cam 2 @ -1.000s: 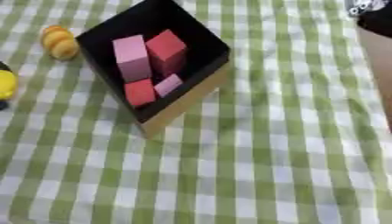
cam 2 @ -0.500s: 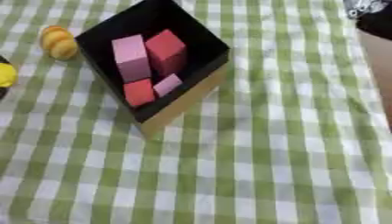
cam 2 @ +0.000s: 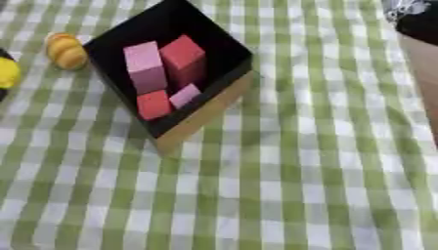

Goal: Pick up objects on the table and place them in the box.

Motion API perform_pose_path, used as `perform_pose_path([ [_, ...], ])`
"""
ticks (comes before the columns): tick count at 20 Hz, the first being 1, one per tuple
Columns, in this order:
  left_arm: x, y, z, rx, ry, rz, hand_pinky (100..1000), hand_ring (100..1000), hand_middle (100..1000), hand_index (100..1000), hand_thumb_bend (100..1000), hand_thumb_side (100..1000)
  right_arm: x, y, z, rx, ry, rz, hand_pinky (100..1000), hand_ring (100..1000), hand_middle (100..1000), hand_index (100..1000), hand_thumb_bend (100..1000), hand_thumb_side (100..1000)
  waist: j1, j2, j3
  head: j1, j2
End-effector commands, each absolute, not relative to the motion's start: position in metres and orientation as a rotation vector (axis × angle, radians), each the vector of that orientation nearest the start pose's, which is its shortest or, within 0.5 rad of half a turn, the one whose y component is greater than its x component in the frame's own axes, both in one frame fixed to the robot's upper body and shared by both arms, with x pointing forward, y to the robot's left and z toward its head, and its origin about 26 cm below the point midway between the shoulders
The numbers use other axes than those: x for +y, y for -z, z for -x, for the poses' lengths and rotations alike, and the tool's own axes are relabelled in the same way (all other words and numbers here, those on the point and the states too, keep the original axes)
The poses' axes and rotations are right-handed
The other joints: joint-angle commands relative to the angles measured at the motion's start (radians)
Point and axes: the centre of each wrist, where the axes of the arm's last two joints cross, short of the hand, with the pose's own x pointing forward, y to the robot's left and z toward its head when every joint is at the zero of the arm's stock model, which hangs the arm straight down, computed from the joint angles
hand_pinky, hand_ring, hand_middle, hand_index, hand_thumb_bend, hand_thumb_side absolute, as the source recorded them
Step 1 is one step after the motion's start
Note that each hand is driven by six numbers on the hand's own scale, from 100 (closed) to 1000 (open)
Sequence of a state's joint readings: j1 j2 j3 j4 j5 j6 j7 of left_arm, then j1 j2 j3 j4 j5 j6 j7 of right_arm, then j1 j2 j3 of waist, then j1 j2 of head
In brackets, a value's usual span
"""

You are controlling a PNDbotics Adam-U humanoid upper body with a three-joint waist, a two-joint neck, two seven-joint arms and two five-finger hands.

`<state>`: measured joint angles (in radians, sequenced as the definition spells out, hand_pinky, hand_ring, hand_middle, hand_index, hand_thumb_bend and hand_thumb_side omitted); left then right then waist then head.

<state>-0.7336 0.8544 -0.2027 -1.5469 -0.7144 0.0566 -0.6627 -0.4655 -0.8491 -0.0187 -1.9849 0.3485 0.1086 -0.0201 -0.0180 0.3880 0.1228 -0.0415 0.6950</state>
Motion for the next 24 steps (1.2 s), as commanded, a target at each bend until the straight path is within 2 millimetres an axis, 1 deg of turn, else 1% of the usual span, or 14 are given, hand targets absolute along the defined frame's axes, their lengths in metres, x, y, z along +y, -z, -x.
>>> perform_pose_path([
  [1, 0.313, -0.326, -0.369, -1.299, 1.608, -1.149, 800, 721, 650, 766, 131, 105, -0.315, -0.321, -0.289, -2.194, -0.917, 1.134, 788, 697, 600, 847, 100, 509, 0.007, -0.029, -0.001, -0.01, 0.008],
  [5, 0.286, -0.343, -0.368, -1.4, 1.659, -1.16, 802, 713, 641, 761, 136, 117, -0.313, -0.323, -0.289, -2.203, -0.929, 1.132, 788, 697, 600, 846, 100, 507, 0.015, -0.032, -0.004, -0.02, 0.013],
  [6, 0.28, -0.346, -0.368, -1.423, 1.666, -1.162, 802, 713, 643, 761, 100, 312, -0.313, -0.324, -0.289, -2.204, -0.931, 1.132, 788, 697, 601, 846, 100, 511, 0.017, -0.033, -0.005, -0.022, 0.014],
  [7, 0.275, -0.349, -0.368, -1.446, 1.672, -1.163, 801, 712, 641, 761, 139, 119, -0.313, -0.324, -0.289, -2.206, -0.933, 1.131, 788, 697, 600, 846, 100, 504, 0.019, -0.033, -0.006, -0.023, 0.014],
  [10, 0.258, -0.356, -0.369, -1.511, 1.687, -1.157, 801, 712, 642, 762, 155, 136, -0.312, -0.325, -0.289, -2.212, -0.942, 1.132, 788, 697, 601, 846, 100, 502, 0.026, -0.032, -0.009, -0.025, 0.014],
  [11, 0.253, -0.358, -0.37, -1.53, 1.691, -1.153, 800, 711, 641, 760, 173, 159, -0.312, -0.326, -0.289, -2.214, -0.946, 1.131, 788, 697, 601, 846, 100, 502, 0.028, -0.032, -0.01, -0.026, 0.014],
  [15, 0.236, -0.36, -0.378, -1.579, 1.696, -1.133, 798, 709, 639, 752, 184, 178, -0.311, -0.326, -0.289, -2.22, -0.955, 1.124, 788, 697, 600, 846, 100, 506, 0.034, -0.03, -0.017, -0.023, 0.014],
  [20, 0.221, -0.356, -0.393, -1.576, 1.691, -1.141, 801, 715, 645, 756, 221, 204, -0.309, -0.327, -0.289, -2.227, -0.961, 1.119, 788, 696, 600, 846, 100, 506, 0.039, -0.028, -0.024, -0.016, 0.014],
  [24, 0.209, -0.35, -0.407, -1.567, 1.687, -1.152, 800, 717, 648, 760, 227, 212, -0.308, -0.329, -0.29, -2.235, -0.963, 1.112, 788, 696, 599, 846, 100, 510, 0.041, -0.025, -0.029, -0.014, 0.012],
])
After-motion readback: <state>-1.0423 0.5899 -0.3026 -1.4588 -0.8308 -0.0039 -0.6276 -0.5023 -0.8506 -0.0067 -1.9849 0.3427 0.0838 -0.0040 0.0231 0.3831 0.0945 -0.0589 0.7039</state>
